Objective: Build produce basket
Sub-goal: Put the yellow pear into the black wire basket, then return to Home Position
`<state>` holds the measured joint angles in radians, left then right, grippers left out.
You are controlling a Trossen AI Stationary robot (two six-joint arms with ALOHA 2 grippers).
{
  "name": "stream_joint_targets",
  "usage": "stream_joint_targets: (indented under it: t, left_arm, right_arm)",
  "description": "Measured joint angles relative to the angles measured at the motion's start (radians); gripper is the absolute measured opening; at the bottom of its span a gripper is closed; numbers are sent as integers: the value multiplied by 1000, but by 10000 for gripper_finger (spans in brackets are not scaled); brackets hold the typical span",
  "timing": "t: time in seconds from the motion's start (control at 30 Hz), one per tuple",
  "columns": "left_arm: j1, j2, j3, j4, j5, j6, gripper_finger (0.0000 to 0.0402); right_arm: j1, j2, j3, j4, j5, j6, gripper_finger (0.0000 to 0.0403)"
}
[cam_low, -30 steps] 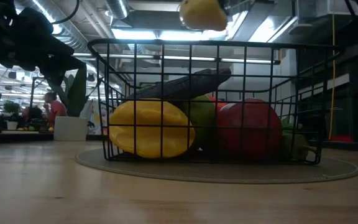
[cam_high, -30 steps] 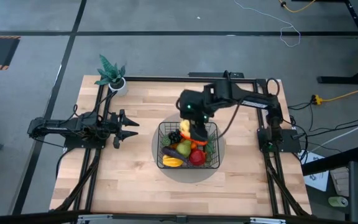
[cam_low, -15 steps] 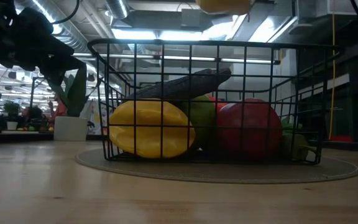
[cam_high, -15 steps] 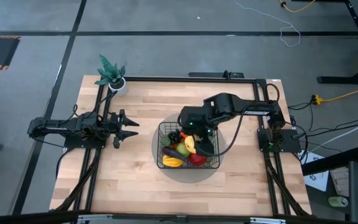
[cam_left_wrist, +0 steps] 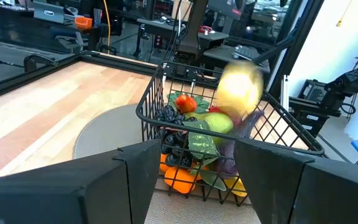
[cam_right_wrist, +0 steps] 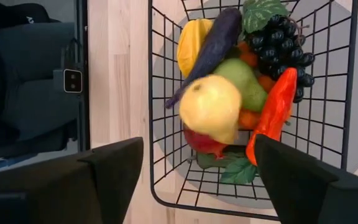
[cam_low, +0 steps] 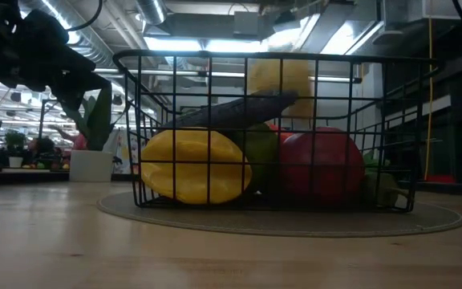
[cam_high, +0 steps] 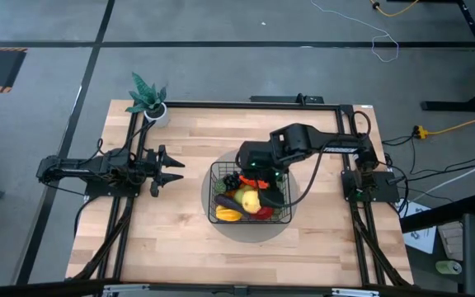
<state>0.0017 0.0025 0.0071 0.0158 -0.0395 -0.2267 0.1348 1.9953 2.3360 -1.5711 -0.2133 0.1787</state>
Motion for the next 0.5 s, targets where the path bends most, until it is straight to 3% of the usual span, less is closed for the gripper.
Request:
stream_joint_targets:
  t: [0.4, 0.5]
  left_arm:
    - [0, 0, 0, 0, 0, 0, 195]
    - [0, 0, 0, 0, 0, 0, 195]
  right_arm:
    - [-1, 0, 0, 0, 6, -136, 291]
    - [-1, 0, 0, 0, 51, -132, 291]
